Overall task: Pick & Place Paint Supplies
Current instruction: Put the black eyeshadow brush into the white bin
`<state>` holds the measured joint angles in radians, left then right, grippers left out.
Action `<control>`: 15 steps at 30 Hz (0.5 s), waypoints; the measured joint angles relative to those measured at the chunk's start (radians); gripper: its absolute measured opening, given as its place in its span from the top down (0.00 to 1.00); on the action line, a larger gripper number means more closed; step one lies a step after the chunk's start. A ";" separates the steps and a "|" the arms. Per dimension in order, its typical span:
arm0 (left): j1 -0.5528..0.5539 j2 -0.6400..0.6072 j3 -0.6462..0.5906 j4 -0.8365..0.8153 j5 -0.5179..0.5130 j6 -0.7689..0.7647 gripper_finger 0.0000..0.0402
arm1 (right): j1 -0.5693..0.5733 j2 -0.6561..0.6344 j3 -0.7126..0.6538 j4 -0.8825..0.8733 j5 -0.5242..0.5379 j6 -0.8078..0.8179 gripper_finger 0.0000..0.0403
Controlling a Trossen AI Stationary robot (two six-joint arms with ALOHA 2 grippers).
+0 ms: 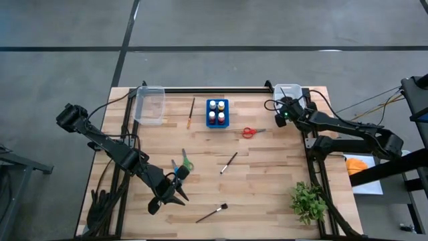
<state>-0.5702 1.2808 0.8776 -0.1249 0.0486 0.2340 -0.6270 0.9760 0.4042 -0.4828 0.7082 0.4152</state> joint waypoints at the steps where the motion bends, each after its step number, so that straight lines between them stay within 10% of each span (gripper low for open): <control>1: 0.000 0.000 0.000 0.000 0.000 0.000 0.76 | 0.000 0.000 0.000 0.000 0.000 0.002 0.97; 15: 0.000 0.000 0.000 -0.002 0.000 0.000 0.76 | 0.001 0.000 -0.003 0.000 0.029 0.032 0.97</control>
<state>-0.5703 1.2808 0.8776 -0.1266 0.0486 0.2340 -0.6262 0.9756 0.4015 -0.4825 0.7368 0.4474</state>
